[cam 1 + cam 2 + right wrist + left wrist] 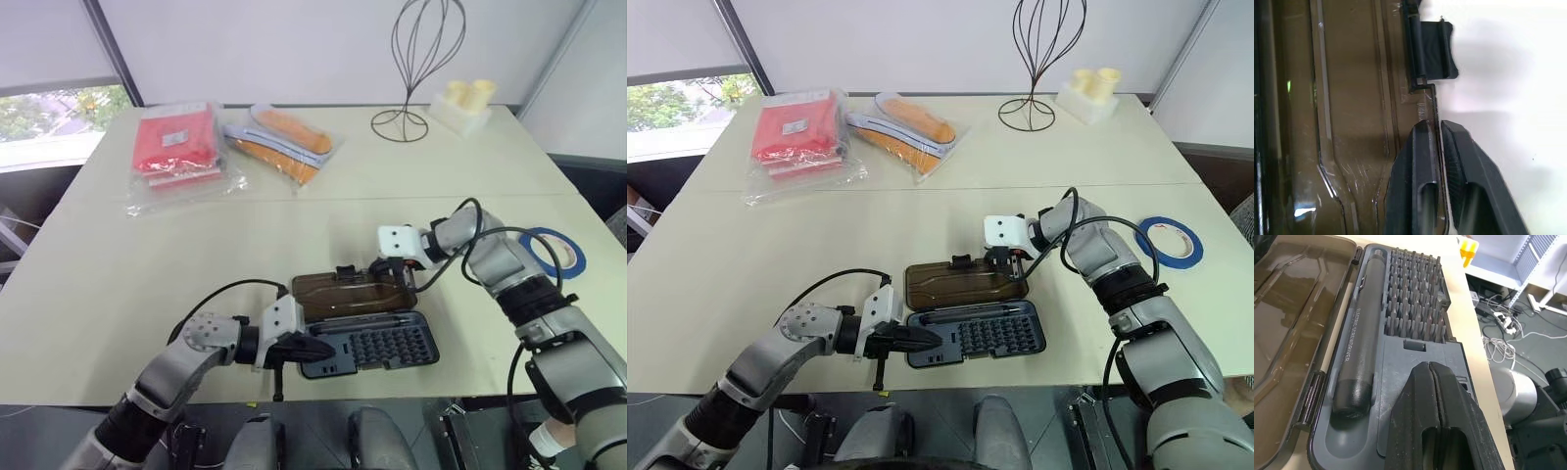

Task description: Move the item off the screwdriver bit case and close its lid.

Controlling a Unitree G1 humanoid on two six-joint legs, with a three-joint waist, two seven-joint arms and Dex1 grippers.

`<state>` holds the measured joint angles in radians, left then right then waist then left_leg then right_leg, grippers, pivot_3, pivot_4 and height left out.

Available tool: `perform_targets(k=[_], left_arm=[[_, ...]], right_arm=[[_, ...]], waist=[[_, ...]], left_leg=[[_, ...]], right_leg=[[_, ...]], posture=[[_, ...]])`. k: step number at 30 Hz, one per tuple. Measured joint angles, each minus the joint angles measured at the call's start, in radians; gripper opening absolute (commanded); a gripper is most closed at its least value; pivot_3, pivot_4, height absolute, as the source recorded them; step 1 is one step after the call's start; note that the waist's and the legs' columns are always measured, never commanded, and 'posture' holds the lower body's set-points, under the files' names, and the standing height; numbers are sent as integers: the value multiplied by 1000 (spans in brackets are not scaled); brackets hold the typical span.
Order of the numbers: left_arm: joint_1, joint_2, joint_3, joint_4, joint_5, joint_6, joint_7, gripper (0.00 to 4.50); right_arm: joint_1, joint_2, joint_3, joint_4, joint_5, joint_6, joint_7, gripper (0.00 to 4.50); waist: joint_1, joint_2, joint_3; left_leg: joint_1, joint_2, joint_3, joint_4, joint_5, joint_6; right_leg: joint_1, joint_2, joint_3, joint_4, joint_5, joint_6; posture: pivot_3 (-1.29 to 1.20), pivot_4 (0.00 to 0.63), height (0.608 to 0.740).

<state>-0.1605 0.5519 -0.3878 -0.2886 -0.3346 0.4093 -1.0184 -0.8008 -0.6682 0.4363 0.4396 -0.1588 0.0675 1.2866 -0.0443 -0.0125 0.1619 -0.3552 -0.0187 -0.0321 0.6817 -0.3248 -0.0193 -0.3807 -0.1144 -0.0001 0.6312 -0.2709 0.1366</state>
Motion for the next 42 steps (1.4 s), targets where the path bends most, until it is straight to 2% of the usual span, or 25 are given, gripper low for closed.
perform_targets(k=[16, 26, 37, 42], left_arm=[[8, -1, 2, -5, -1, 0, 19, 0], [38, 53, 39, -48, -34, 46, 10, 0], [148, 175, 180, -72, -96, 71, -15, 0], [223, 253, 276, -52, -128, 76, -51, 0]], right_arm=[[-17, 21, -5, 42, -28, -55, 15, 157], [40, 9, -38, -59, -54, -45, -28, 157], [182, -12, -54, -288, -175, -67, -252, 157], [244, -18, -81, -398, -219, -31, -331, 157]], waist=[[-1, -1, -2], [-2, 0, -2], [0, 2, 0], [0, 3, 2]], left_leg=[[1, 4, 0, 0, 0, 0], [0, 6, 0, -1, 0, 0], [-4, 7, 2, -4, 0, 0], [-17, 7, 2, -4, 0, -1]], right_leg=[[0, 1, 1, -1, -1, -4], [-2, 1, 1, -1, -1, -5], [-9, 1, 3, -1, 0, -7], [-22, 3, 3, 0, 1, -7]], posture=[[0, 150, 740], [0, 150, 740], [0, 150, 740], [0, 150, 740]])
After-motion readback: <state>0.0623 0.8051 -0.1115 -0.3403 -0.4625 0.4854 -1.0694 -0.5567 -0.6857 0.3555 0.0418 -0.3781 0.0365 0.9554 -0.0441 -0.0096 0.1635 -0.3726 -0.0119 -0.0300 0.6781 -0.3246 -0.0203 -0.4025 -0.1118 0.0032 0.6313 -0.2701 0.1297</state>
